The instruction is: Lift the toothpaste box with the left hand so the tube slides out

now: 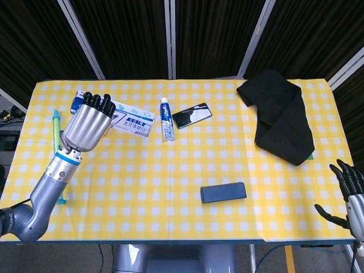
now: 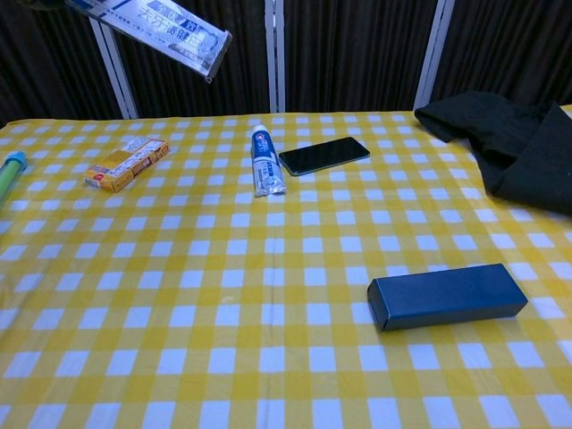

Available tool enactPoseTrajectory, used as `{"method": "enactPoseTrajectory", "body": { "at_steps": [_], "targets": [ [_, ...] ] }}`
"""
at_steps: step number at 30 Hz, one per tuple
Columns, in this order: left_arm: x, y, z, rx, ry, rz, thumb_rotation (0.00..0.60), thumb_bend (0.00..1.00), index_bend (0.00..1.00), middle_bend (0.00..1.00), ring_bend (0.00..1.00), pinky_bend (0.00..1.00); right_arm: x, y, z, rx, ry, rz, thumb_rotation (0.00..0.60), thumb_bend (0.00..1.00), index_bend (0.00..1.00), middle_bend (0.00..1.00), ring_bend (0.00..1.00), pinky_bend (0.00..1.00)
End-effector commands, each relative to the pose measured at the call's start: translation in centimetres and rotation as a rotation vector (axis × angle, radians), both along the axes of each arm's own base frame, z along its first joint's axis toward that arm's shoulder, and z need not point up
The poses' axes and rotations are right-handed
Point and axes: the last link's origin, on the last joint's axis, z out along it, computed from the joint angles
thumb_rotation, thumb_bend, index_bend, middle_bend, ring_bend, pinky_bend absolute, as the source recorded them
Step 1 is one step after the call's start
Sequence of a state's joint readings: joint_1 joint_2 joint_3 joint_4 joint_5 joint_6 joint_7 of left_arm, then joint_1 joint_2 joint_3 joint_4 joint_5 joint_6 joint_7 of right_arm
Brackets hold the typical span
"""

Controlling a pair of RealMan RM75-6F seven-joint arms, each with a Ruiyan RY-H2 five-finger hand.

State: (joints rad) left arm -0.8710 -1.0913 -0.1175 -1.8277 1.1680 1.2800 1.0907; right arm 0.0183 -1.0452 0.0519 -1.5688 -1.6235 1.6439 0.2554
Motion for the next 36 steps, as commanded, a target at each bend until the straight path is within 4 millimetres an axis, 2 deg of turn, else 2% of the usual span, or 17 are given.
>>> {"method": "enactPoseTrajectory", "body": {
  "at_steps": [1, 7, 10, 14, 16, 22, 24, 30, 36],
  "targets": [
    [-0.4, -0.7, -1.7, -0.102, -0.065, 0.065, 0.600, 0.41, 0.42, 0.26, 0.34, 0.36, 0.1, 0.1, -0.1, 0.001, 0.003, 0.001, 0.600, 0.07, 0.03, 0.00, 0.00, 0.00],
    [-0.9, -1.7, -5.3, -0.251, -0.175, 0.162, 0.600, 0.38, 0.38, 0.22, 0.29, 0.34, 0.1, 0.1, -0.2, 0.003, 0.006, 0.002, 0.600, 0.07, 0.03, 0.00, 0.00, 0.00],
    [-1.7, -2.4, -7.7, -0.338, -0.240, 0.234, 0.600, 0.30, 0.30, 0.16, 0.23, 0.27, 0.0, 0.1, -0.2, 0.003, 0.007, -0.001, 0.600, 0.07, 0.03, 0.00, 0.00, 0.00],
    [-2.4, -2.7, -8.6, -0.362, -0.274, 0.277, 0.600, 0.19, 0.16, 0.02, 0.10, 0.17, 0.0, 0.0, -0.2, 0.004, 0.009, -0.002, 0.600, 0.07, 0.03, 0.00, 0.00, 0.00],
    [-3.2, -2.9, -8.9, -0.374, -0.318, 0.323, 0.600, 0.16, 0.14, 0.00, 0.07, 0.13, 0.0, 0.0, -0.3, 0.004, 0.012, -0.001, 0.600, 0.07, 0.03, 0.00, 0.00, 0.00],
    [-4.6, -3.8, -8.1, -0.359, -0.428, 0.342, 0.600, 0.15, 0.10, 0.00, 0.02, 0.06, 0.1, 0.0, -0.4, 0.007, 0.020, -0.003, 0.600, 0.07, 0.03, 0.00, 0.00, 0.00],
    [-5.6, -4.5, -7.3, -0.325, -0.495, 0.335, 0.600, 0.15, 0.10, 0.00, 0.02, 0.05, 0.0, 0.0, -0.5, 0.008, 0.026, -0.006, 0.600, 0.07, 0.03, 0.00, 0.00, 0.00],
    [-10.8, -8.8, -6.1, -0.203, -0.638, 0.309, 0.600, 0.15, 0.05, 0.00, 0.00, 0.03, 0.2, -0.1, -1.0, 0.014, 0.052, -0.005, 0.600, 0.07, 0.03, 0.00, 0.00, 0.00],
    [-15.8, -14.3, -5.7, -0.109, -0.734, 0.349, 0.600, 0.13, 0.00, 0.00, 0.00, 0.00, 0.6, 0.0, -1.9, 0.026, 0.083, 0.005, 0.600, 0.07, 0.03, 0.00, 0.00, 0.00]
  ]
}}
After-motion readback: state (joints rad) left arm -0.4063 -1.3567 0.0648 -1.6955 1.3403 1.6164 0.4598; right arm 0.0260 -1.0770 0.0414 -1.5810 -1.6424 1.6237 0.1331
